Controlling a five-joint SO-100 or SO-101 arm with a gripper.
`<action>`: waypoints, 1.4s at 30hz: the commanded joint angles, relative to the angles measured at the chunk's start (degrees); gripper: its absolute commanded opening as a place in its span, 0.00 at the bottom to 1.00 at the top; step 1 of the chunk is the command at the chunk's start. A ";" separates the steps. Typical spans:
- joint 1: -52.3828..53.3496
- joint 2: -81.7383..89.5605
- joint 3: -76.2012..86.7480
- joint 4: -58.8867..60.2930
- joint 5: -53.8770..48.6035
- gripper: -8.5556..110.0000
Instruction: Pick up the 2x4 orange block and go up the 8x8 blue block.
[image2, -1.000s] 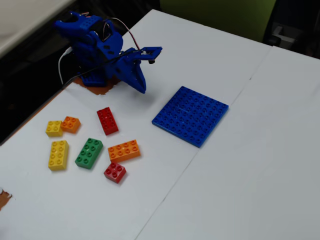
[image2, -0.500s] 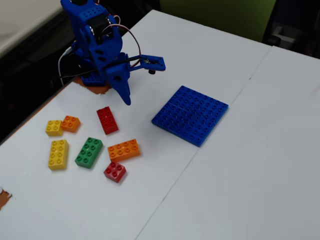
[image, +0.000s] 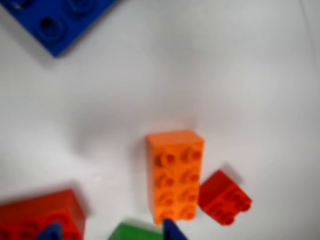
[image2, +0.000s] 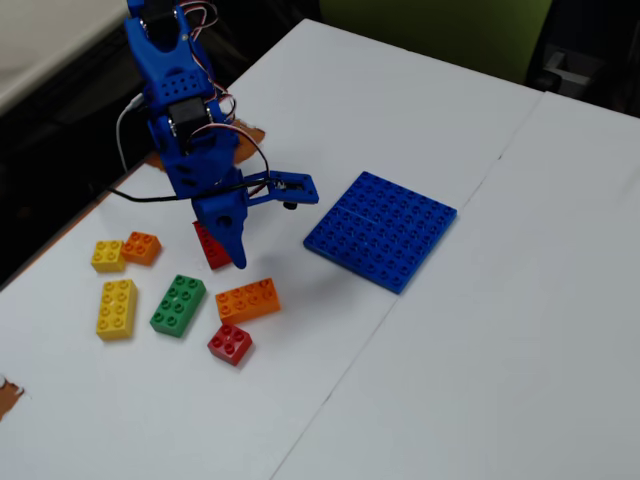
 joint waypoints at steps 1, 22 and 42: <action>0.53 -1.41 -12.13 6.06 0.18 0.28; 2.11 -25.31 -33.40 4.48 -0.18 0.29; 0.70 -31.03 -33.40 5.19 1.76 0.27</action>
